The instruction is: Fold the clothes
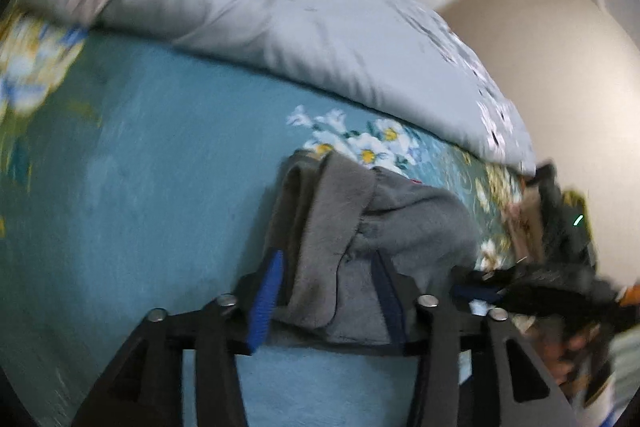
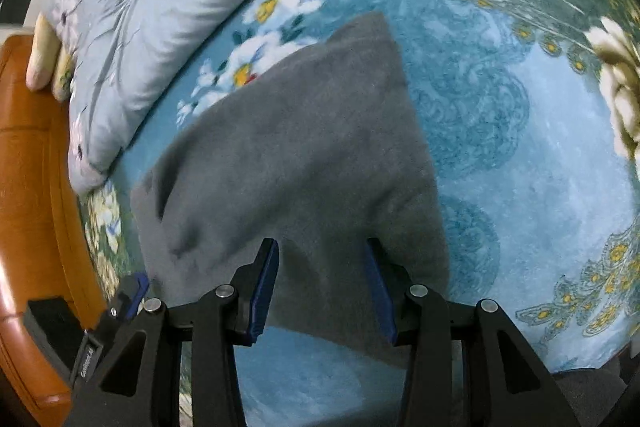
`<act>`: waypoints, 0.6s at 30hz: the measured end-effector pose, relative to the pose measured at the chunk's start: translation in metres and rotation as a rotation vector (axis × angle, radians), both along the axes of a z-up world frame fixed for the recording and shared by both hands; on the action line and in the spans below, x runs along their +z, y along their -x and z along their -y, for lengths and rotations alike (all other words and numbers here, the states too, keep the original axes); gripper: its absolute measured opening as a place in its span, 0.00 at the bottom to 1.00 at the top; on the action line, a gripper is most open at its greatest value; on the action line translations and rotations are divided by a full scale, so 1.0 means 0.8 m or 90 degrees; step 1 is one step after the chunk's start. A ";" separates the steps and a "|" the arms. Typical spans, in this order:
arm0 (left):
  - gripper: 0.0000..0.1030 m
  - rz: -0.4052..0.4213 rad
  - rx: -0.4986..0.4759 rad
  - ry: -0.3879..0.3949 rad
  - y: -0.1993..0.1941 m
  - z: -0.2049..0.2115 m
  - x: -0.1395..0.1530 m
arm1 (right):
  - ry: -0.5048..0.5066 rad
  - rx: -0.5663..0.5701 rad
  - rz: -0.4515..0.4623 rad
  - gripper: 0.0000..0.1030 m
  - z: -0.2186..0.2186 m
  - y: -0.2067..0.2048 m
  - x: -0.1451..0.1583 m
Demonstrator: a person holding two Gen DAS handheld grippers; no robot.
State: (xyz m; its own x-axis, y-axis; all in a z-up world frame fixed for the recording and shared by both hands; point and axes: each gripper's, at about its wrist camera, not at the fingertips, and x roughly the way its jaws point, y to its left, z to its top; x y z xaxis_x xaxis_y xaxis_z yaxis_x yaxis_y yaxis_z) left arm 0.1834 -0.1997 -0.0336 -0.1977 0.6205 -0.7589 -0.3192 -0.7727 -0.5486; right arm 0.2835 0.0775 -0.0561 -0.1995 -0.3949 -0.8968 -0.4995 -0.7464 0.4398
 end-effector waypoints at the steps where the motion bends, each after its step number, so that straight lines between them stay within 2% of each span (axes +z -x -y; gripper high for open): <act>1: 0.58 -0.006 -0.013 0.003 0.004 -0.003 0.000 | 0.014 0.010 -0.025 0.44 -0.003 -0.001 0.011; 2: 0.60 -0.004 -0.022 -0.001 0.010 -0.004 0.000 | 0.021 0.022 -0.053 0.44 -0.007 -0.001 0.024; 4: 0.72 0.026 -0.026 -0.028 0.027 -0.005 -0.007 | 0.005 0.067 -0.108 0.47 -0.022 -0.001 0.053; 5: 0.77 0.046 -0.030 -0.047 0.035 -0.007 -0.014 | -0.013 0.093 -0.131 0.59 -0.030 -0.002 0.065; 6: 0.79 0.064 -0.035 -0.060 0.043 -0.011 -0.020 | -0.035 0.119 -0.150 0.65 -0.039 -0.004 0.076; 8: 0.81 0.083 -0.052 -0.049 0.053 -0.023 -0.034 | -0.069 0.176 -0.179 0.76 -0.059 -0.013 0.085; 10: 0.82 0.099 -0.071 -0.037 0.056 -0.036 -0.048 | -0.058 0.208 -0.182 0.80 -0.082 -0.020 0.074; 12: 0.82 0.122 -0.087 -0.037 0.057 -0.046 -0.063 | -0.009 0.210 -0.158 0.85 -0.106 -0.022 0.047; 15: 0.83 0.131 -0.105 -0.032 0.052 -0.052 -0.080 | 0.034 0.215 -0.130 0.85 -0.120 -0.023 0.010; 18: 0.96 0.133 -0.102 -0.032 0.049 -0.049 -0.090 | 0.083 0.216 -0.138 0.85 -0.122 -0.026 -0.011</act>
